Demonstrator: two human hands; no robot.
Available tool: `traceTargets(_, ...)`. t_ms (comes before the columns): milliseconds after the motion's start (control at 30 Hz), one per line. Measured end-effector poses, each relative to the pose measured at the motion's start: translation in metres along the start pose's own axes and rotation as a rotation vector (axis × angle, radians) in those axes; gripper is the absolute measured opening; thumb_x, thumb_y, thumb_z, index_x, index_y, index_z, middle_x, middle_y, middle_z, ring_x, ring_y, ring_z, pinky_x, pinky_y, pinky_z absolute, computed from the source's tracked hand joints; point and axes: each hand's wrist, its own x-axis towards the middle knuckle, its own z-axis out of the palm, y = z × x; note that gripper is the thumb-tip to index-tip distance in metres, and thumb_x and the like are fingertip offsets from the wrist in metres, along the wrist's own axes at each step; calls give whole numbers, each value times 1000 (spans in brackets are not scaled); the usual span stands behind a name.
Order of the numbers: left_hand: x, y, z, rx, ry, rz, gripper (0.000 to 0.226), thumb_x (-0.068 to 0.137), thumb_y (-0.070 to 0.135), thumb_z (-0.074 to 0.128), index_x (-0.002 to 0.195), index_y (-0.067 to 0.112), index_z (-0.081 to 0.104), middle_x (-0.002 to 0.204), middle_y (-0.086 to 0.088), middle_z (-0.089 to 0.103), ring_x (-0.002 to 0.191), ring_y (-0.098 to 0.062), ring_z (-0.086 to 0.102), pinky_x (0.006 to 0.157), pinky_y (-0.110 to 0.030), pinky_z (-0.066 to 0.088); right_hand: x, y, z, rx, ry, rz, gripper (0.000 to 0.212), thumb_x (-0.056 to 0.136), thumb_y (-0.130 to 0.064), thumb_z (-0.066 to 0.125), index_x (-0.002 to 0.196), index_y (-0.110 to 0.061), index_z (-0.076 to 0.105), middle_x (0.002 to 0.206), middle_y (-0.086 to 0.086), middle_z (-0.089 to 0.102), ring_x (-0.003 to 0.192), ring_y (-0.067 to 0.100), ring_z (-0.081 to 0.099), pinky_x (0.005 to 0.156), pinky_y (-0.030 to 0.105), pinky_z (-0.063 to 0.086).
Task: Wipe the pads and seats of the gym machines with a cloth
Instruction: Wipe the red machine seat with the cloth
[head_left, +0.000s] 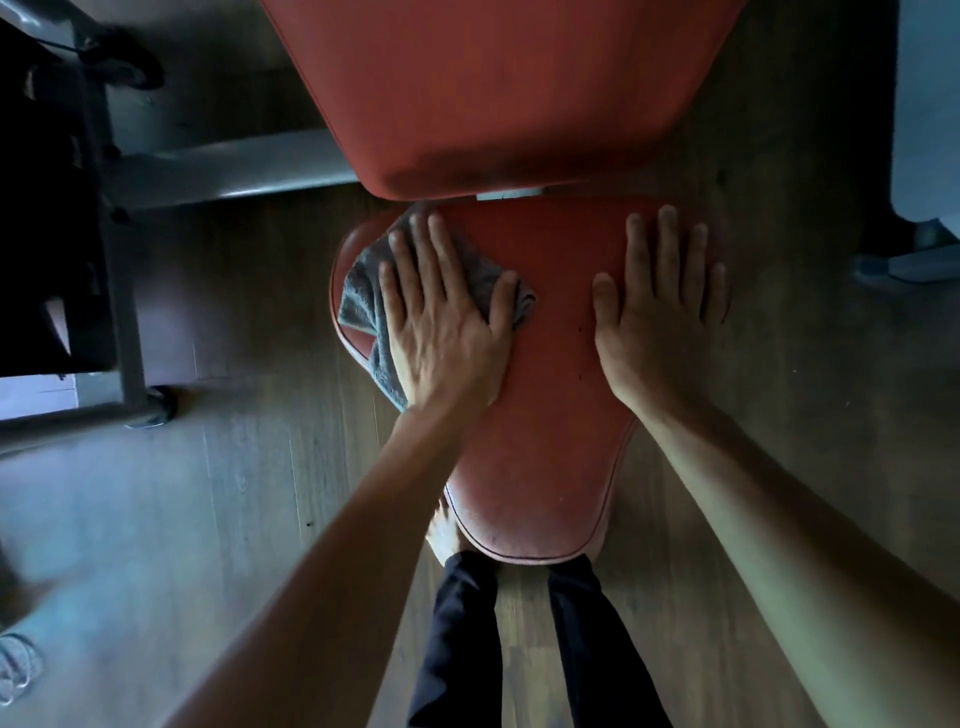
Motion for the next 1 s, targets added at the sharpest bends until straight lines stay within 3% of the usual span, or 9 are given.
traceTargets(67,-20,8,-1,-34,-29,6,84,99,62,21,158,8,-3,167,-9,-6,154,-23,-12,125,-39,-7,-1,2,0,4,13,0,58,102,-43,33,156,-22,22,164,5,15,151,29,10,120,47,5)
traceTargets(167,-46,-4,-5,28,-119,237,83,98,64,14,159,11,-3,167,-4,-8,153,-21,-13,124,-36,-9,-2,7,-2,2,-9,9,58,103,-43,32,156,-23,20,164,4,14,151,28,9,120,47,5)
traceTargets(300,-6,-48,-16,93,-88,466,70,100,58,14,159,19,14,166,0,12,154,-17,3,124,-32,-3,0,-1,-7,-11,-43,20,58,104,-41,34,156,-23,18,165,3,10,152,27,5,121,45,2)
traceTargets(467,22,-57,-10,69,-16,457,60,104,50,21,158,25,20,167,-4,10,155,-23,4,125,-33,-2,0,-32,-13,102,-93,152,56,102,-31,40,155,-22,24,165,1,10,152,23,0,120,49,-3)
traceTargets(633,22,-63,-7,67,12,478,66,101,54,19,159,23,17,166,-9,13,155,-25,7,126,-37,3,-33,-79,9,124,-8,85,51,103,-29,37,153,-25,31,163,-1,19,152,20,9,121,45,1)
traceTargets(767,21,-59,-7,53,23,450,72,102,54,20,159,11,12,166,-10,13,154,-25,6,126,-35,1,-33,-81,14,40,50,98,50,103,-31,35,153,-26,30,162,-2,22,151,18,12,121,44,6)
traceTargets(1000,22,-61,-6,49,19,484,72,104,54,17,159,10,5,167,-8,5,155,-23,-1,125,-36,-4,-37,-80,16,1,71,30,50,104,-32,32,153,-21,30,162,2,23,151,23,14,121,48,8)
